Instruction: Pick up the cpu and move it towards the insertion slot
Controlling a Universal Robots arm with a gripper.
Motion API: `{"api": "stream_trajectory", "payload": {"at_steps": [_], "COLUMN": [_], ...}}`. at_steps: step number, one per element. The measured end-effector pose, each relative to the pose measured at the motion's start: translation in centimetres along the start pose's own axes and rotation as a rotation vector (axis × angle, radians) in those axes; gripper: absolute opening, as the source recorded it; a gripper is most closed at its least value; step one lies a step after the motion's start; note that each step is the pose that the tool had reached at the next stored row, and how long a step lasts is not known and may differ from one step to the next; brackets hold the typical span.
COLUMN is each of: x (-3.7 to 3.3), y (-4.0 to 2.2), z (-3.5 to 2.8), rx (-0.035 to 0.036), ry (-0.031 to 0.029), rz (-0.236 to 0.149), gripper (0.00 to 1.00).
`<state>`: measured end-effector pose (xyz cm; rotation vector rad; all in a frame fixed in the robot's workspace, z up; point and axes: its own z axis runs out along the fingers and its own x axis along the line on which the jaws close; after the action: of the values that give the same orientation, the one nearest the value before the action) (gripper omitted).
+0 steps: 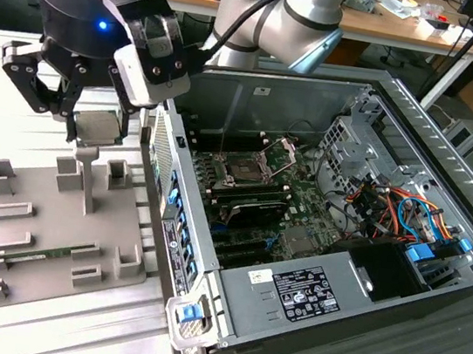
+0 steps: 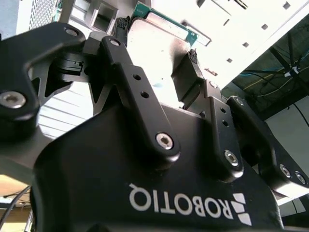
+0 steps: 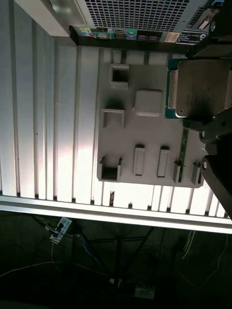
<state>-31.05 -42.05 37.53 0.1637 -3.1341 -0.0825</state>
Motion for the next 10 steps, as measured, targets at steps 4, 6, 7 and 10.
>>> {"api": "stream_trajectory", "payload": {"at_steps": [4,6,7,10], "x": [-0.89,-1.27,-1.4,-1.97], "y": [-0.09,-0.13,-0.15,-0.21], "z": [-0.01,-0.02,-0.02,-0.04], "rx": [-0.0002,-0.0003,-0.0004,-0.0009], "ry": [0.0014,0.0024,0.0026,0.0042], "rz": [0.0,0.0,0.0,0.0], "gripper": [0.55,0.55,0.55,0.55]}}
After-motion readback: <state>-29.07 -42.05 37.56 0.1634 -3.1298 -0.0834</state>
